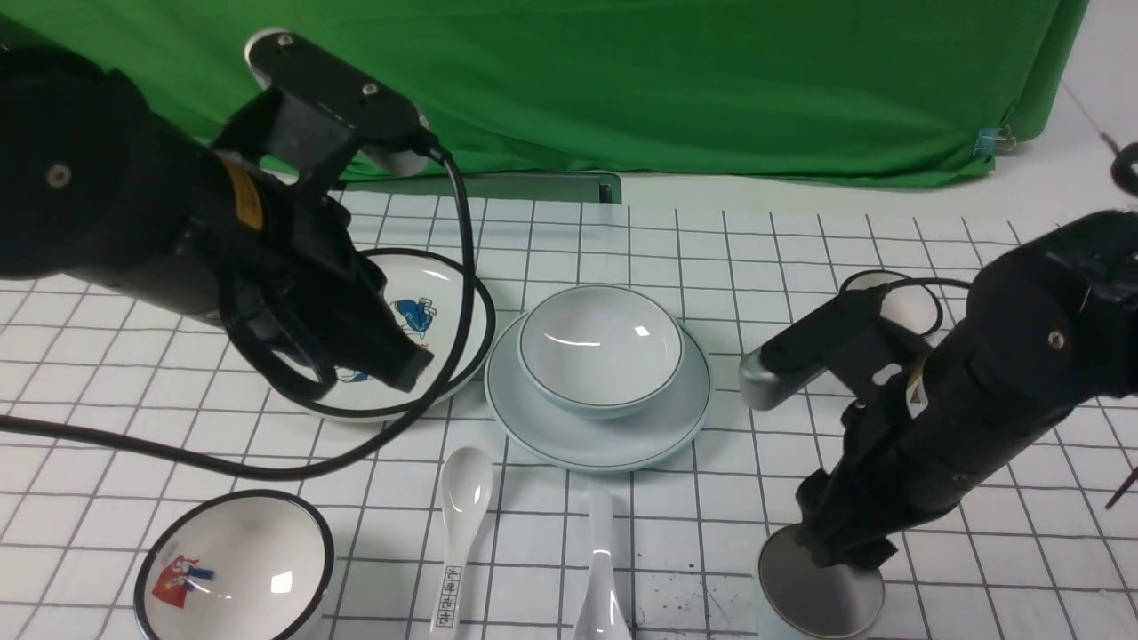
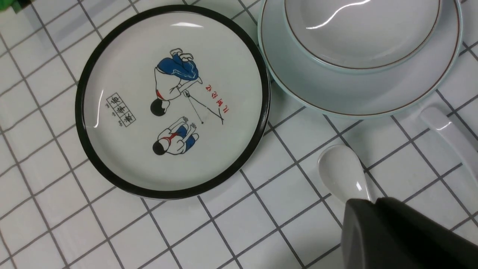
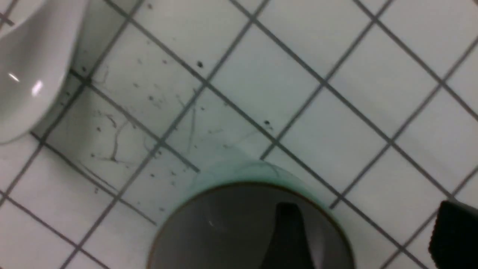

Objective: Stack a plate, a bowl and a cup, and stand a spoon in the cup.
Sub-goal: Use the right arm to grab a blue teacup, then use the right arm to put the blue teacup into the blue rice bowl in the middle, then use the right arm to grab a blue soup spoon, then use the right arm to put the blue soup spoon into the blue teacup in the middle

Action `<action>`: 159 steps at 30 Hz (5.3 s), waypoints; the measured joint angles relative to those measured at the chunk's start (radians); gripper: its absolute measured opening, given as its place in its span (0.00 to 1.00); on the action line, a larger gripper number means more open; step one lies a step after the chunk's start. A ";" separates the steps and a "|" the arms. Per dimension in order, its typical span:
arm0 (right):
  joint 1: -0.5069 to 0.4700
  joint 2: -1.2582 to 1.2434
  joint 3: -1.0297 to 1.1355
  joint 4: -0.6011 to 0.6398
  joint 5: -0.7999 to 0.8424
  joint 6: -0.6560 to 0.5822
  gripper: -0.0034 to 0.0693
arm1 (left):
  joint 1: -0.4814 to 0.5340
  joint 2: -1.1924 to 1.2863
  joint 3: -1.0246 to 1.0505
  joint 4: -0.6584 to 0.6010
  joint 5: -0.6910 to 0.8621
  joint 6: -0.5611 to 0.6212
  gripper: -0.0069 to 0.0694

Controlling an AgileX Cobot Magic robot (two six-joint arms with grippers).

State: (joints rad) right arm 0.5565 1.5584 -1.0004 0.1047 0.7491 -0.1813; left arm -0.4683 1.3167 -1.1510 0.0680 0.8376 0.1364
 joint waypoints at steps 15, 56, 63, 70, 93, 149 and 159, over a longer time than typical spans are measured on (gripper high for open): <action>0.032 0.054 -0.020 0.002 0.019 -0.045 0.18 | 0.000 0.000 0.000 -0.001 0.000 0.000 0.05; -0.009 0.545 -0.862 -0.001 0.106 0.001 0.75 | 0.000 0.000 0.000 -0.001 -0.019 0.000 0.05; -0.005 0.361 -0.865 0.001 0.391 -0.042 0.79 | 0.000 -0.005 0.000 -0.002 -0.006 -0.016 0.07; 0.091 0.203 -0.649 0.003 0.428 -0.011 0.77 | 0.000 -0.142 0.041 -0.052 -0.008 -0.026 0.08; 0.241 0.431 -0.367 0.002 -0.060 0.494 0.78 | 0.000 -0.495 0.400 -0.125 -0.104 -0.027 0.08; 0.041 0.409 -0.358 -0.147 -1.129 0.211 0.28 | 0.000 -0.496 0.434 -0.124 -0.354 -0.027 0.08; 0.040 0.438 -0.357 -0.147 -1.081 0.205 0.37 | 0.000 -0.496 0.434 -0.118 -0.356 -0.027 0.08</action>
State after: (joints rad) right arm 0.5965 1.9959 -1.3578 -0.0428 -0.3319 0.0233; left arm -0.4683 0.8204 -0.7172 -0.0501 0.4816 0.1091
